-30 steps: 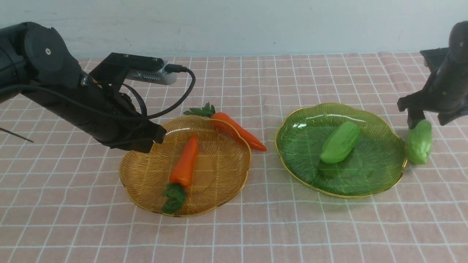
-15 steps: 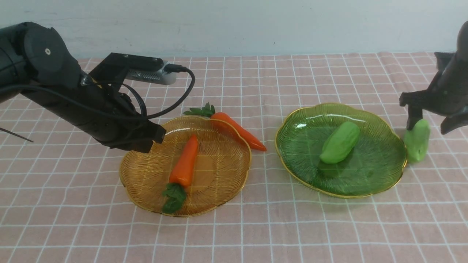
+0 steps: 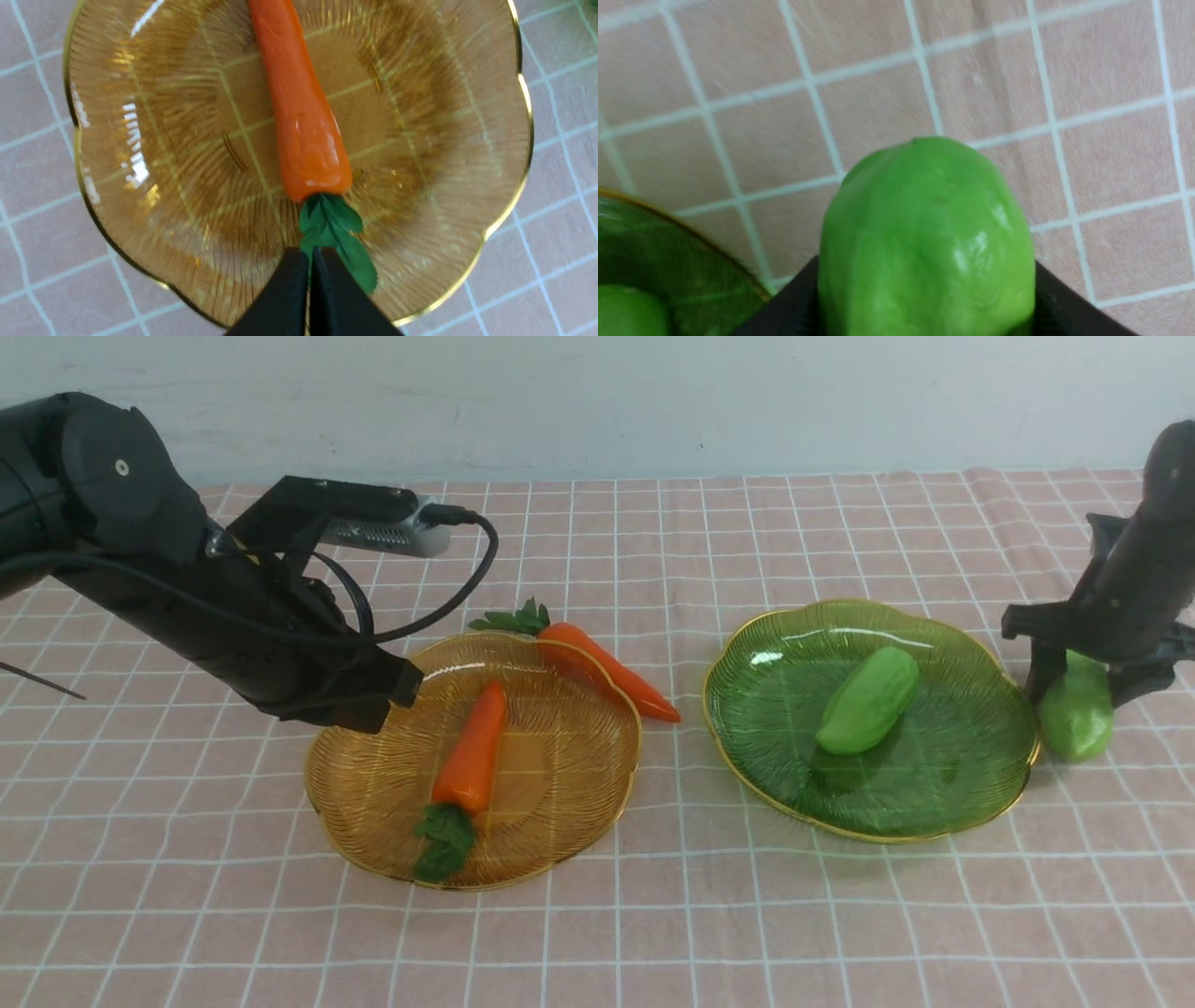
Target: Put different types of vegetables on the plate.
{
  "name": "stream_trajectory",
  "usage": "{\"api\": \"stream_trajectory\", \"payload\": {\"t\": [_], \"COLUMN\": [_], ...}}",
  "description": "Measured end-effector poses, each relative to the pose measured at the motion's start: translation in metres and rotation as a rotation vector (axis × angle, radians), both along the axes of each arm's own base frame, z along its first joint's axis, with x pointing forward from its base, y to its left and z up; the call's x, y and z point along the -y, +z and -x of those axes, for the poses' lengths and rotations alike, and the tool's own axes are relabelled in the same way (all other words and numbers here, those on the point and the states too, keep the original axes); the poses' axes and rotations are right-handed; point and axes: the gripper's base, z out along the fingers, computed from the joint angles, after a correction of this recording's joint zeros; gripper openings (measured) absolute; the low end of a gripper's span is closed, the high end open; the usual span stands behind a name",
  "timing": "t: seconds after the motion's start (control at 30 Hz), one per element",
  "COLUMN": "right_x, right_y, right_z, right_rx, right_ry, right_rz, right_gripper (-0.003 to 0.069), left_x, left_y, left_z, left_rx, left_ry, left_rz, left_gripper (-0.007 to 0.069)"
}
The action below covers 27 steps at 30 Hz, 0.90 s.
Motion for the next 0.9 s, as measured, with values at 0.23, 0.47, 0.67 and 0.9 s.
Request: {"api": "stream_trajectory", "payload": {"t": [0.23, 0.47, 0.67, 0.9], "right_x": [-0.065, -0.101, -0.101, -0.101], "right_y": [0.042, 0.005, 0.002, 0.014], "right_z": [0.004, 0.024, 0.026, 0.029], "right_rx": [0.103, -0.048, -0.061, -0.035], "right_ry": [0.168, 0.279, 0.281, 0.282], "right_rz": [-0.184, -0.104, -0.097, -0.097], "right_gripper": [0.0419, 0.0439, 0.0538, 0.0573], "left_x": [0.011, 0.033, 0.042, 0.045], "left_y": [0.012, 0.019, 0.011, -0.016], "left_z": [-0.027, -0.076, -0.109, -0.149], "left_rx": [0.049, -0.008, -0.038, -0.062], "left_ry": [0.087, 0.104, 0.147, 0.201], "left_rz": [0.136, 0.159, 0.120, 0.060], "left_gripper": [-0.0003, -0.0002, 0.0046, 0.0235]}}
